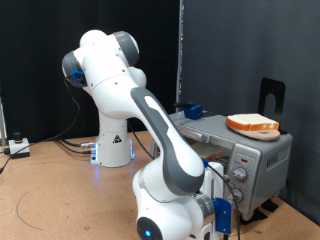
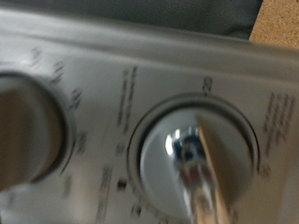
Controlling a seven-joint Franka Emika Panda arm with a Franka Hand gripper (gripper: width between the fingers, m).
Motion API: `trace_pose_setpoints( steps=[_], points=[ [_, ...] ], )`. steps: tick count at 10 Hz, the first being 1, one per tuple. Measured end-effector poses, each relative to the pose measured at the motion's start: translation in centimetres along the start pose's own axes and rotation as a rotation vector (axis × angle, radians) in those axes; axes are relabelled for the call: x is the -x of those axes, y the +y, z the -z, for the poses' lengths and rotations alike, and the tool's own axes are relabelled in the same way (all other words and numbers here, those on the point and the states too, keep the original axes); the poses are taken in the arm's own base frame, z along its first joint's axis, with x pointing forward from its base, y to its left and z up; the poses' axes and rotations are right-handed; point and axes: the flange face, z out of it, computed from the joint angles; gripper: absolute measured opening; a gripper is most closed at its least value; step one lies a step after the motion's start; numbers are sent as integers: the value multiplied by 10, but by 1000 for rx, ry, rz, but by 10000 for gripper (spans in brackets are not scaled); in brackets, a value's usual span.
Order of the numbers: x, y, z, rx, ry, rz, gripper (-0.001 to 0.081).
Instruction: Make a piece of toast with the oven
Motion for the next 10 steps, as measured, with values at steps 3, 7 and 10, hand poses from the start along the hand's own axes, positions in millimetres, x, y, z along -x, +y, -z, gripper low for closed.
trace_pose_setpoints(
  steps=[3, 7, 10],
  points=[
    [-8, -3, -19, -3, 16, -4, 807],
    [-9, -8, -20, -27, 21, 0, 554],
    [-9, -10, -19, -28, 18, 3, 353]
  ],
)
